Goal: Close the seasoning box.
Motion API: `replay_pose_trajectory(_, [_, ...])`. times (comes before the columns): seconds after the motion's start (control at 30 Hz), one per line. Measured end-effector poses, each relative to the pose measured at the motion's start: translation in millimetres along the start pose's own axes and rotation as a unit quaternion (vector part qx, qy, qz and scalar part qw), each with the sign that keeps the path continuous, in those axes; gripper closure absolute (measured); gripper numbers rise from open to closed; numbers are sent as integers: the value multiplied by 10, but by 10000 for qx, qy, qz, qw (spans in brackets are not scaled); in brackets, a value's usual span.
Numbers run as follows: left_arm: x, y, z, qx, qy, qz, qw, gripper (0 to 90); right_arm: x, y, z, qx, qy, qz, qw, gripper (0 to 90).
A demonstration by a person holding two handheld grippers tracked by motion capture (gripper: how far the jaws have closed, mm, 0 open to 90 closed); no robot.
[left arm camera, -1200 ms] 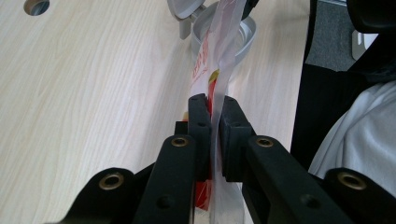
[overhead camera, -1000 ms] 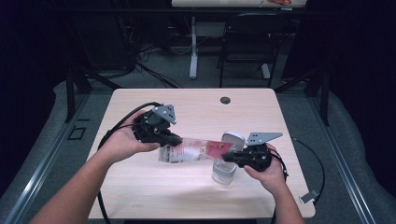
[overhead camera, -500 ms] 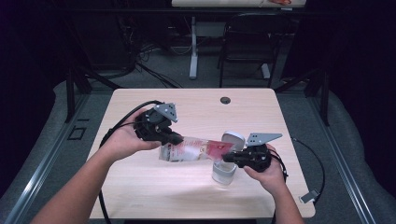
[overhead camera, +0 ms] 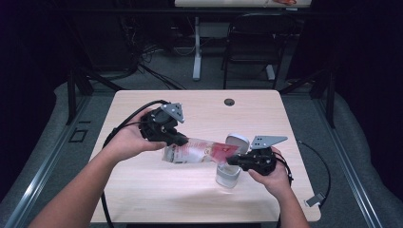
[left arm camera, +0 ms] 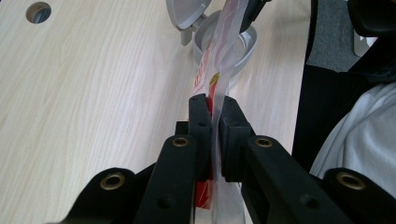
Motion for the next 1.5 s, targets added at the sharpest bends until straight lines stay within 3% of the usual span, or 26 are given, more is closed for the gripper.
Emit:
replay_pose_trajectory(0.27, [14,8,44,-32,-78,22,10000,858,3,7,-8,-8,-9,3,10000,867])
replay_pose_trajectory(1.1, [56,52,234,-214,36,54,9998,862,99,21,-60,-60,5,-148,9999,864])
replay_pose_trajectory(1.5, [59,45,262,-192,99,7,9998,861,92,53,-80,-132,117,-72,9998,855])
Point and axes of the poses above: each handheld gripper's, and its own axes: x roughly backward along the jaws, z roughly out of its top, y roughly to its right, the point moved 6 cm from there along -x, roughly forward along the jaws, and after that the axes turned 14 degrees about -y, right-handed, at the moved point
